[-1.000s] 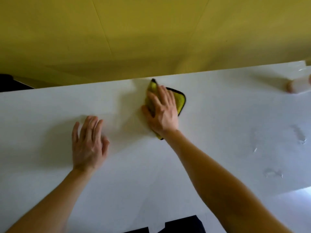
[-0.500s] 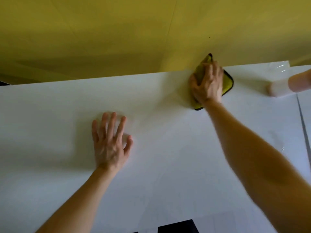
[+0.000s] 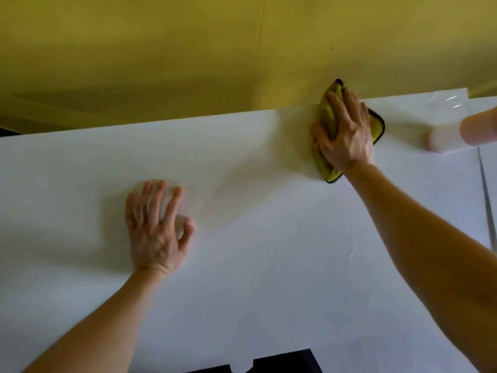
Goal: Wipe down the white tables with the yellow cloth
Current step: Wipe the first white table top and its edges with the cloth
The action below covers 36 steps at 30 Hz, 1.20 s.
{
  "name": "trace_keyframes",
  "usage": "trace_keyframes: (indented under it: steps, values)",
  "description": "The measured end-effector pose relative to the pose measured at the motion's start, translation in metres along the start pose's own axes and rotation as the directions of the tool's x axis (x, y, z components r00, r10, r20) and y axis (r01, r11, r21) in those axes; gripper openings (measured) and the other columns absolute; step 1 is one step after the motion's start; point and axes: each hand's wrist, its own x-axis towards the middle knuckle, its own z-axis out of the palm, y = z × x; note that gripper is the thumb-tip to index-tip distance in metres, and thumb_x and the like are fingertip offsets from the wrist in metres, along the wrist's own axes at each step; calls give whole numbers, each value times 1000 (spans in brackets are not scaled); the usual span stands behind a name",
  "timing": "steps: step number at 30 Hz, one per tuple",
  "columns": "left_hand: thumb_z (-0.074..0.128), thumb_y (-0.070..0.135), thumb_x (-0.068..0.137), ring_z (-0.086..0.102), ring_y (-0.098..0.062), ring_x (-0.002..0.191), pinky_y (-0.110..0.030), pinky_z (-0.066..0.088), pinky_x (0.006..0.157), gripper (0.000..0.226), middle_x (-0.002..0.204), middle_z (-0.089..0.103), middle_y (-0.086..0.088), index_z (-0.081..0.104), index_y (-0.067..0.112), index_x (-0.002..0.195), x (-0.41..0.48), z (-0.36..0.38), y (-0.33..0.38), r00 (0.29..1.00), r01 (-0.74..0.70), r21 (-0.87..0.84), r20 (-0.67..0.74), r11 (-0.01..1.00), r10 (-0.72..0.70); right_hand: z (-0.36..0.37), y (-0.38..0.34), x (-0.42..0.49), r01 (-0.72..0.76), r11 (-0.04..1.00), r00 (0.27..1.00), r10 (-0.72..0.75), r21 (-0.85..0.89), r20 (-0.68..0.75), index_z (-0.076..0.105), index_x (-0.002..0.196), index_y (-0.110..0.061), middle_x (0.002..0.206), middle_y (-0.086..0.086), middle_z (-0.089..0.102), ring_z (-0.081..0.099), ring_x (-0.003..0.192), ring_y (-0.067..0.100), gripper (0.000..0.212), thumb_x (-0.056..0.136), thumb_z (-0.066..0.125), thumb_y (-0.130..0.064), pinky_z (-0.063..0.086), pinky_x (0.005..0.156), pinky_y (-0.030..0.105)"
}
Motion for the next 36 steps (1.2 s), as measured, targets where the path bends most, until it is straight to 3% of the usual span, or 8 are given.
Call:
trace_keyframes:
  steps: [4,6,10,16,20,27,31,36]
  values:
    - [50,46,105,31,-45,162,-70,20,129,64,174,36,-17,53,16,161,2,-2,2,1000,-12,-8,-2,1000,12,29,-63,-38,-194,979,976,199,58,-92,54,160,-19,171,21,40,39,155,46,71,97,64,-49,23,132,56]
    - [51,46,105,32,-45,162,-70,22,129,62,172,39,-18,55,15,159,3,-2,2,1000,-4,-2,-15,1000,4,49,-137,-83,65,987,998,-68,149,14,55,159,-17,173,22,35,33,159,45,65,102,64,-47,17,134,54]
    - [52,47,105,35,-45,160,-70,25,127,60,168,45,-19,60,13,154,-1,0,1,999,-4,-3,-40,1000,4,56,-181,-117,491,833,827,-537,255,165,58,157,-17,174,21,33,31,163,39,61,103,65,-44,20,134,52]
    - [51,47,105,32,-44,162,-68,21,129,63,171,41,-18,54,16,160,-1,4,2,999,-8,-25,-41,1000,7,-3,-11,-59,-31,999,999,33,35,-35,59,152,-19,173,19,36,36,159,39,62,99,66,-50,40,124,55]
    - [48,48,107,31,-43,162,-69,22,129,62,171,41,-17,53,16,160,-1,4,0,999,-12,-25,-51,1000,11,14,-59,-82,-191,974,976,203,124,-85,64,145,-14,170,22,40,38,158,39,60,92,71,-44,28,131,54]
    - [64,37,100,36,-43,160,-68,25,128,61,167,45,-17,57,14,156,0,3,-1,993,-35,-45,-115,998,30,47,-175,-167,446,842,848,-506,302,156,56,159,-12,175,18,33,26,165,37,59,104,58,-37,23,133,55]
    - [57,36,102,34,-42,161,-68,22,129,60,169,44,-16,54,16,158,0,4,0,995,-20,-64,-101,998,13,15,-62,-126,108,991,993,-111,76,38,54,161,-19,173,19,36,29,163,40,64,103,67,-45,32,128,59]
    - [54,39,104,32,-42,162,-68,21,129,60,170,42,-17,52,17,160,-2,6,-2,995,-29,-61,-98,998,23,5,-39,-113,-330,944,940,330,5,-87,43,166,-21,175,18,31,24,165,37,77,100,58,-58,24,132,56]
